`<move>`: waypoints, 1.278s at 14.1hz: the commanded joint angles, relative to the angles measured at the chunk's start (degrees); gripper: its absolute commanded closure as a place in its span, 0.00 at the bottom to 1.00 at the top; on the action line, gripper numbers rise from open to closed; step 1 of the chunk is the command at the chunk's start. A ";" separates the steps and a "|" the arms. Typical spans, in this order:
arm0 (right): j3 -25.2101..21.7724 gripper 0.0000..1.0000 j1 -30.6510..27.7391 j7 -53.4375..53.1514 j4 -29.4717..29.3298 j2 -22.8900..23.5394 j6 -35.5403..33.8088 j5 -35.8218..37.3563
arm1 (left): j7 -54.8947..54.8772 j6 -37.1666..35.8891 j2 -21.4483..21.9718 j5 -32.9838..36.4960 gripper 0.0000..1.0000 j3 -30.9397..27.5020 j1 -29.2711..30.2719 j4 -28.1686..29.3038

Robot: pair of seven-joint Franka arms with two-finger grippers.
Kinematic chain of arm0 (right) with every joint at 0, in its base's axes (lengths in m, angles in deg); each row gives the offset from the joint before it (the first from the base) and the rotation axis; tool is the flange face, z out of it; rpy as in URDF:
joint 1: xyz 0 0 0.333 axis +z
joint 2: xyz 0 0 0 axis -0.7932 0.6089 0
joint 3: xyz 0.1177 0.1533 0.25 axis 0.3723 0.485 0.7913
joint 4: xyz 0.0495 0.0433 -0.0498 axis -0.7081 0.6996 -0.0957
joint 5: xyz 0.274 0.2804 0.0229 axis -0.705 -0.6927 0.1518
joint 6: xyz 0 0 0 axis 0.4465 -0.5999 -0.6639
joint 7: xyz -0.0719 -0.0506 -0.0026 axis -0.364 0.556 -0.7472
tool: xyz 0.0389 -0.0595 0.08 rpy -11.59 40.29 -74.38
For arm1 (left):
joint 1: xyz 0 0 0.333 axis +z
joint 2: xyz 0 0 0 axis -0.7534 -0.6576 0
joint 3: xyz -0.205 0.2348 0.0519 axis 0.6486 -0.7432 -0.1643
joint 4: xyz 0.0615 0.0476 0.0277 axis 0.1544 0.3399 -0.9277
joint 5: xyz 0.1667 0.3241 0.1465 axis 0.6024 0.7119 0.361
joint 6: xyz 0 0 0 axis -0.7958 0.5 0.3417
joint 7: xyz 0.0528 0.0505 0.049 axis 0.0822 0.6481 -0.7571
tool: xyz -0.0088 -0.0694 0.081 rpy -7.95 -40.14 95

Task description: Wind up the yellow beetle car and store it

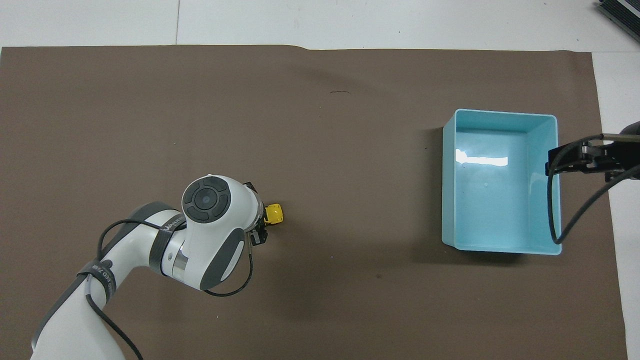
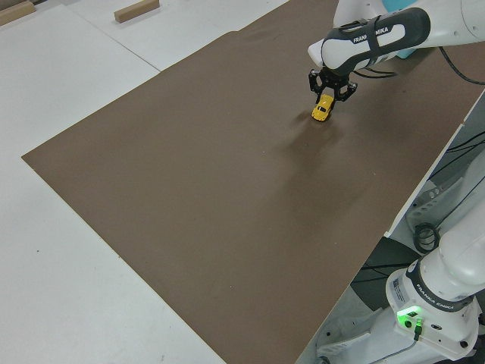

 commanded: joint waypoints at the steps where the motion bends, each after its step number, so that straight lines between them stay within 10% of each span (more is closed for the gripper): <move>1: -0.02 0.00 -0.38 1.05 -0.38 0.24 -0.03 -0.34 | -2.35 1.16 1.06 -0.69 0.87 -0.76 2.00 3.18; 15: -0.02 0.00 -0.38 1.05 -0.38 0.24 -0.03 -0.34 | -7.54 0.28 2.12 -0.08 0.72 -1.02 11.77 6.44; 17: -0.02 0.00 -0.38 0.96 -0.38 0.24 -0.03 -0.34 | -7.54 -0.68 2.12 -0.08 0.50 -1.02 11.85 5.83; 18: -0.02 0.00 -0.38 0.96 -0.47 0.24 -0.03 -0.34 | -7.63 -2.08 2.21 0.01 0.03 -1.02 11.85 4.78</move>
